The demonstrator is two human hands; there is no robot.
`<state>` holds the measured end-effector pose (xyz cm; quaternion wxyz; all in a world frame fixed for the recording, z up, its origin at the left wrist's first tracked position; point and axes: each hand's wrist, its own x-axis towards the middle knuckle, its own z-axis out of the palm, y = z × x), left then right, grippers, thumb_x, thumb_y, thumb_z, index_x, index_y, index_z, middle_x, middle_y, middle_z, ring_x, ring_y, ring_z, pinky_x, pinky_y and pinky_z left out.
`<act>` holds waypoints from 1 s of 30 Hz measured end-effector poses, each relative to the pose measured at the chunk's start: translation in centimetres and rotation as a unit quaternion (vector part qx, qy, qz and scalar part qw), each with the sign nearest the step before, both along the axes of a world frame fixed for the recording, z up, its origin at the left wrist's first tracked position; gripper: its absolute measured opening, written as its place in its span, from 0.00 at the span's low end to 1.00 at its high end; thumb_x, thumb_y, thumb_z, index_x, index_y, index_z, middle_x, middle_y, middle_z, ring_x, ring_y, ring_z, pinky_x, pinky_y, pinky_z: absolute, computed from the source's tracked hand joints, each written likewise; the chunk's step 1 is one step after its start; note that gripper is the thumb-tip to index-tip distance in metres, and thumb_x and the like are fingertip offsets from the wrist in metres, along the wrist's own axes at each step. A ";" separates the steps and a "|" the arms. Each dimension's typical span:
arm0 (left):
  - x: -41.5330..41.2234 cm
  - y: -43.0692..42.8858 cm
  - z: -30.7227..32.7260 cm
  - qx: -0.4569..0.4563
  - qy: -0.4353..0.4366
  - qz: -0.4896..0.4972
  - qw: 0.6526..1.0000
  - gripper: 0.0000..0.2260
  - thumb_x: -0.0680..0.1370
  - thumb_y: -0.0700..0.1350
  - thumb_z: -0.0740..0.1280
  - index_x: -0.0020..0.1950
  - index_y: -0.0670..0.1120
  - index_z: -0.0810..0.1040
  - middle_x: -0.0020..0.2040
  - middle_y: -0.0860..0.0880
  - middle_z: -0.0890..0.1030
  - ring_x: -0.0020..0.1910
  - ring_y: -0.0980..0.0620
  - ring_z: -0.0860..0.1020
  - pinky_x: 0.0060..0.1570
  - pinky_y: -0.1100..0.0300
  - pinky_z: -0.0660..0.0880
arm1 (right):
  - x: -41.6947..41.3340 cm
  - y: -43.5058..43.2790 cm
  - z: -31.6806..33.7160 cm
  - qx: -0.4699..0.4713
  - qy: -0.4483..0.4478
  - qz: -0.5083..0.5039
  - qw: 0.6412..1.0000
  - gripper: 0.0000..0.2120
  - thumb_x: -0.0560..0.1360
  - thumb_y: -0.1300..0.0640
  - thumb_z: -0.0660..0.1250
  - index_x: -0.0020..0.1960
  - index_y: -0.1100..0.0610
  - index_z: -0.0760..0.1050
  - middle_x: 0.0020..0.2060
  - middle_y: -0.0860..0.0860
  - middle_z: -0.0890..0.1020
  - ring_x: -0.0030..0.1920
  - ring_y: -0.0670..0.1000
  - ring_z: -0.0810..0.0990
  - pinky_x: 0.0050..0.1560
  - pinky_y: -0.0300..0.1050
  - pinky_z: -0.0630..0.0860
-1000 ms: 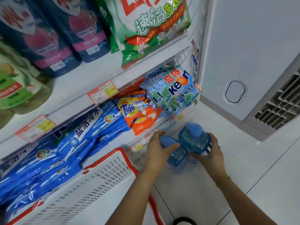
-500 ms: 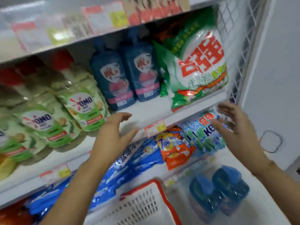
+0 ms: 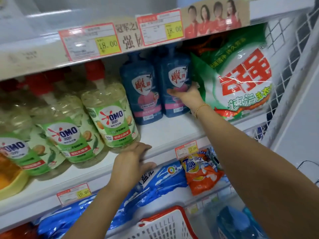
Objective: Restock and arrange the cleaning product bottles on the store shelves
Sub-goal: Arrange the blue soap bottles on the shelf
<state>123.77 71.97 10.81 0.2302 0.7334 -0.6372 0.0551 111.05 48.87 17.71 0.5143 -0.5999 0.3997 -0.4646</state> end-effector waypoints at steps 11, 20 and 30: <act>0.4 0.1 -2.3 -0.079 -0.114 -0.020 0.990 0.20 0.73 0.62 0.65 0.56 0.49 0.79 0.49 0.52 0.80 0.42 0.52 0.80 0.36 0.59 0.76 | -2.0 0.6 -2.7 -0.022 0.070 0.002 0.997 0.52 0.60 0.49 0.81 0.74 0.58 0.56 0.68 0.53 0.72 0.67 0.52 0.71 0.69 0.51 0.69; 0.4 -0.4 -3.5 -0.114 -0.163 -0.013 0.980 0.21 0.75 0.63 0.61 0.56 0.48 0.79 0.47 0.53 0.78 0.43 0.54 0.77 0.43 0.64 0.72 | -1.0 2.1 -3.4 -0.067 0.083 -0.054 0.993 0.46 0.53 0.48 0.84 0.64 0.55 0.64 0.60 0.52 0.78 0.58 0.53 0.78 0.60 0.53 0.76; 0.5 -0.5 -3.8 -0.132 -0.141 -0.037 0.980 0.21 0.74 0.63 0.63 0.55 0.48 0.79 0.46 0.53 0.78 0.42 0.55 0.76 0.43 0.65 0.70 | -3.0 5.3 -0.5 0.158 -0.081 0.137 0.975 0.24 0.61 0.53 0.78 0.54 0.57 0.78 0.44 0.53 0.86 0.42 0.50 0.85 0.40 0.44 0.81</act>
